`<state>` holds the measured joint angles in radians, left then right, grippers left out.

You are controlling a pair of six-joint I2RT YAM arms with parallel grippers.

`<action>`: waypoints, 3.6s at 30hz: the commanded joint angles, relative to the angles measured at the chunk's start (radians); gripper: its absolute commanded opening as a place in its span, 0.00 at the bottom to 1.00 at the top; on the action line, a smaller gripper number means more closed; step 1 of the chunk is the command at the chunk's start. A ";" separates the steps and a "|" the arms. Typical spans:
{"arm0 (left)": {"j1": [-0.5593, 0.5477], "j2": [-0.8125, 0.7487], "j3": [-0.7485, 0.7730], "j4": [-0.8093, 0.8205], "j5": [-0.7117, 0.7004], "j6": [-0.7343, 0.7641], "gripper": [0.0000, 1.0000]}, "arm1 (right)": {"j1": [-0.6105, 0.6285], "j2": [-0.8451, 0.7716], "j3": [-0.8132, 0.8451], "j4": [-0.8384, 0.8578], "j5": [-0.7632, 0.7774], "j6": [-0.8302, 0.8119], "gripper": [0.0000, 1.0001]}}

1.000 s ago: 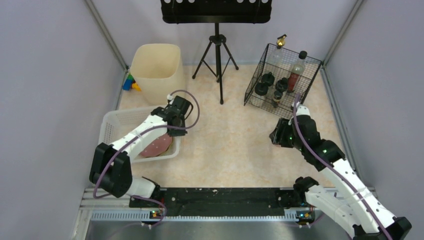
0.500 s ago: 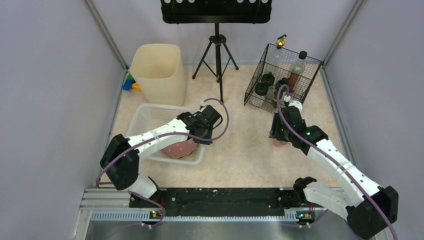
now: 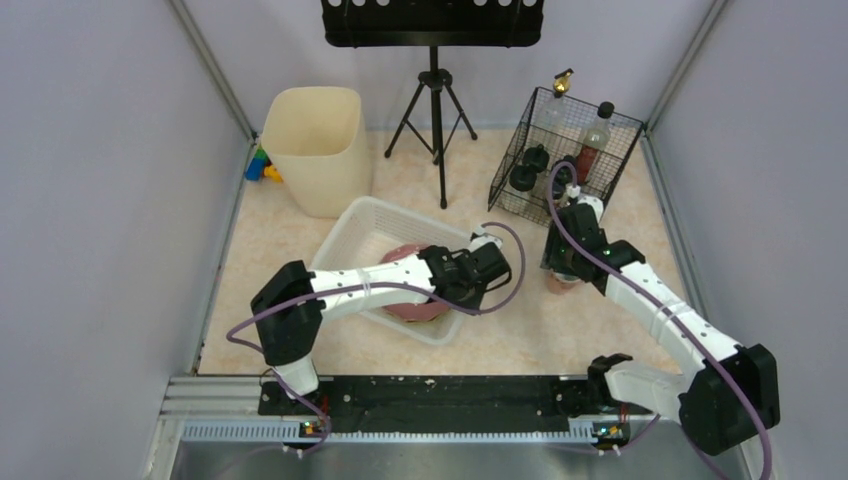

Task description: Clear the kitchen counter

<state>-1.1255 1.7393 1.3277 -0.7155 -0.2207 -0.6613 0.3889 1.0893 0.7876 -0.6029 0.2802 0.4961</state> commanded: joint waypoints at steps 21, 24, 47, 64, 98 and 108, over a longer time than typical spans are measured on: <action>-0.293 0.079 0.138 0.242 0.119 -0.027 0.30 | -0.024 0.118 -0.037 0.133 -0.048 0.001 0.23; -0.296 0.057 0.126 0.262 0.119 -0.006 0.43 | -0.025 0.119 -0.058 0.141 -0.033 0.005 0.19; -0.297 -0.384 -0.008 0.209 -0.166 0.169 0.85 | -0.024 -0.094 0.139 -0.024 0.010 -0.015 0.00; -0.267 -0.851 -0.359 0.086 -0.632 -0.002 0.95 | 0.265 0.094 0.525 0.066 -0.217 -0.164 0.00; -0.263 -1.294 -0.623 0.045 -0.632 -0.048 0.93 | 0.574 0.821 0.863 0.151 -0.411 -0.294 0.00; -0.263 -1.292 -0.622 0.049 -0.612 -0.041 0.93 | 0.634 0.878 0.817 0.201 -0.333 -0.263 0.06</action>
<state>-1.3899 0.4488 0.7101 -0.6758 -0.8413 -0.7052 0.9878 1.9564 1.5848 -0.5026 -0.0959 0.2207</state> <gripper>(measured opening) 0.932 0.093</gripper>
